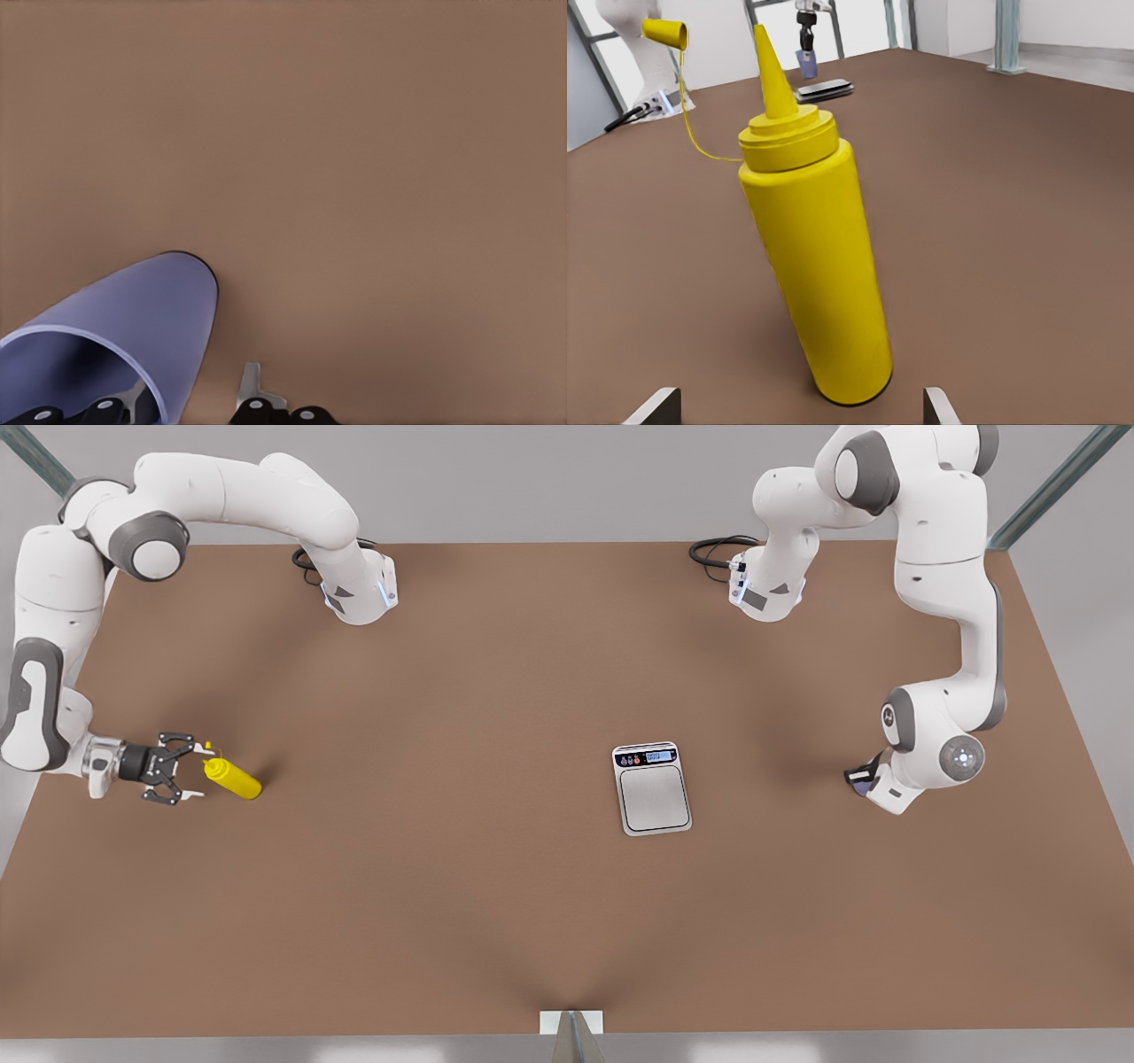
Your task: Move cup to the weight, pick up sauce bottle, pour sauce
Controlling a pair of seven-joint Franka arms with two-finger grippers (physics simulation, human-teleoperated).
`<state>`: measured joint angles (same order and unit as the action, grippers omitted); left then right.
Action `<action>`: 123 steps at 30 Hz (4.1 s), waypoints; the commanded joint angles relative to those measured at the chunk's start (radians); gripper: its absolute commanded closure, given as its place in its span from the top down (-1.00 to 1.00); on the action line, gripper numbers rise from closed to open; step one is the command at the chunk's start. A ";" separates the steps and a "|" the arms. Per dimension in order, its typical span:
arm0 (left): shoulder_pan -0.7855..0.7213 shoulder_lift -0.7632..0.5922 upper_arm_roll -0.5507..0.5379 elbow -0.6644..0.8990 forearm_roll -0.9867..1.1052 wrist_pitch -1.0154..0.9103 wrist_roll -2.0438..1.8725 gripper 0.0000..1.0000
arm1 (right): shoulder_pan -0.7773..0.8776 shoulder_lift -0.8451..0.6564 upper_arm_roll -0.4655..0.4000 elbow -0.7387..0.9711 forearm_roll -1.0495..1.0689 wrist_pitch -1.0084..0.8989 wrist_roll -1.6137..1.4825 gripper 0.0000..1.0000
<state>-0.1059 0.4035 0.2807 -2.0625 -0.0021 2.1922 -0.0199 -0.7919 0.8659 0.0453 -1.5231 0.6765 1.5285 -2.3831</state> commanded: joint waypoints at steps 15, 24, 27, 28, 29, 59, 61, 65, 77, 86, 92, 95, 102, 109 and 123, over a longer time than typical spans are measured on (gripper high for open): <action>-0.002 -0.005 0.014 -0.031 0.001 0.103 0.000 -0.57 | 0.083 0.039 0.007 0.001 0.005 -0.001 -0.004 1.00; -0.001 -0.012 0.015 -0.031 0.001 0.097 -0.002 -0.50 | 0.094 0.039 0.007 0.000 0.008 -0.037 -0.028 1.00; 0.000 -0.011 0.015 -0.031 0.001 0.093 -0.002 -0.38 | 0.095 0.039 0.007 0.001 0.008 -0.047 -0.054 1.00; 0.000 -0.011 0.015 -0.030 0.001 0.093 -0.002 -0.37 | 0.095 0.041 0.007 0.001 0.008 -0.047 -0.057 1.00; -0.001 -0.012 0.015 -0.031 0.001 0.093 -0.002 -0.34 | 0.095 0.041 0.007 0.001 0.008 -0.047 -0.056 1.00; -0.072 -0.089 -0.106 -0.011 -0.036 0.126 -0.124 -0.57 | 0.108 0.042 0.010 0.006 0.017 -0.060 -0.039 0.17; -0.092 -0.089 -0.133 -0.011 -0.056 0.149 -0.156 -0.57 | 0.108 0.041 0.010 0.020 0.018 -0.071 -0.013 0.17; -0.198 -0.077 -0.150 0.002 -0.061 0.179 -0.307 -0.57 | 0.125 0.028 0.012 0.050 0.048 -0.076 0.073 0.13; -0.416 -0.017 -0.164 0.110 -0.062 0.146 -0.652 -0.57 | 0.462 -0.133 0.035 0.207 0.005 0.147 0.627 0.13; -0.500 0.097 -0.236 0.291 -0.061 0.075 -0.923 -0.57 | 0.632 -0.150 0.035 0.205 -0.058 0.340 0.802 0.13; -0.512 0.135 -0.236 0.344 -0.061 0.070 -0.940 -0.40 | 0.798 -0.176 0.035 0.204 -0.259 0.472 1.015 0.13; -0.512 0.135 -0.236 0.357 -0.061 0.055 -0.945 -0.13 | 0.830 -0.182 0.038 0.205 -0.370 0.473 1.042 0.13; -0.511 0.124 -0.235 0.375 -0.061 0.023 -0.939 0.13 | 1.014 -0.191 0.038 0.208 -0.590 0.487 1.131 0.13; -0.491 0.038 -0.115 0.478 -0.197 -0.212 -0.792 0.18 | 1.214 -0.185 0.038 0.208 -0.816 0.498 1.389 0.13; -0.003 -0.186 -0.216 0.601 -0.045 -0.598 -0.041 1.00 | 1.534 -0.134 0.042 0.230 -1.134 0.576 1.487 0.12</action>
<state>-0.1072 0.2100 0.0652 -1.4606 -0.1155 1.5909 -0.0589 0.7475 0.7352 0.0875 -1.2933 -0.4603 2.1259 -0.9240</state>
